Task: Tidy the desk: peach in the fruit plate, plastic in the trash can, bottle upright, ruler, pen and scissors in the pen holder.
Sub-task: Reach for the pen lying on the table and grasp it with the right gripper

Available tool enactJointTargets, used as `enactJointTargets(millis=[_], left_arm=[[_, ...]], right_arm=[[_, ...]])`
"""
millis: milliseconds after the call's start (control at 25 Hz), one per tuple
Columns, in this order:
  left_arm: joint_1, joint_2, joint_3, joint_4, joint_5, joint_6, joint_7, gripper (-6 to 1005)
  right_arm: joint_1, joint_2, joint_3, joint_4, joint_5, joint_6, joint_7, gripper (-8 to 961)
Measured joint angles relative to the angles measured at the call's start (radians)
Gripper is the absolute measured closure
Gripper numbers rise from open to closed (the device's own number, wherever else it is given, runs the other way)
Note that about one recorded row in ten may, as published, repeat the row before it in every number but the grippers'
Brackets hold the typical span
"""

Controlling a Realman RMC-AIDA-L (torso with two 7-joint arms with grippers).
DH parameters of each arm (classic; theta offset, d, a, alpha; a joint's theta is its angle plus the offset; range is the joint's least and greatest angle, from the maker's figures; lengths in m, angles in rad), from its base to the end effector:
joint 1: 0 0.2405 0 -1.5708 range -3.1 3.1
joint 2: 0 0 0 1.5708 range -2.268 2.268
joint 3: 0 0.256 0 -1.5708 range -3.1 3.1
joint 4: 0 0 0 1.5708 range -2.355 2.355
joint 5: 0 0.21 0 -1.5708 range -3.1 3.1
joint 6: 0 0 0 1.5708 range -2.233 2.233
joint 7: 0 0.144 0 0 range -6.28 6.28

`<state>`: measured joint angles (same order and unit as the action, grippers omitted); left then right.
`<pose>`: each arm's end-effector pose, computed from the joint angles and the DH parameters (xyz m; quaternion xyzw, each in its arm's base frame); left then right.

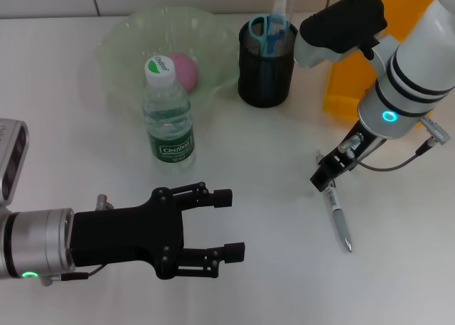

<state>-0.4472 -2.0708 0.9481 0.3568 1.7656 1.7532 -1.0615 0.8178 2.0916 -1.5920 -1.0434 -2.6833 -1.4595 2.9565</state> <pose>-0.2588 0.2487 -0.0487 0.9250 0.1594 0.3450 0.0057 0.1683 0.3686 -0.0560 -0.8514 0.4099 -0.2622 0.1958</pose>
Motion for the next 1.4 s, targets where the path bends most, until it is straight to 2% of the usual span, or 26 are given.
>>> enactJointTargets(millis=[960,1200,1280,1400], left_arm=[[0.001,0.0,0.0,-0.004,0.0,-0.004,0.011,153],[0.001,0.0,0.0,-0.004,0.0,-0.002,0.011,153],[0.001,0.0,0.0,-0.004,0.0,-0.002,0.011,153],[0.0,0.0,0.0,-0.004,0.0,-0.002,0.011,153]], right_arm=[[0.009,0.002,-0.04,0.042,-0.002,0.054,0.0,288],[0.011,0.002,-0.047,0.041,-0.002,0.055,0.0,326],[0.011,0.002,-0.05,0.041,-0.002,0.056,0.0,538],[0.011,0.002,-0.055,0.042,-0.002,0.058,0.0,621]])
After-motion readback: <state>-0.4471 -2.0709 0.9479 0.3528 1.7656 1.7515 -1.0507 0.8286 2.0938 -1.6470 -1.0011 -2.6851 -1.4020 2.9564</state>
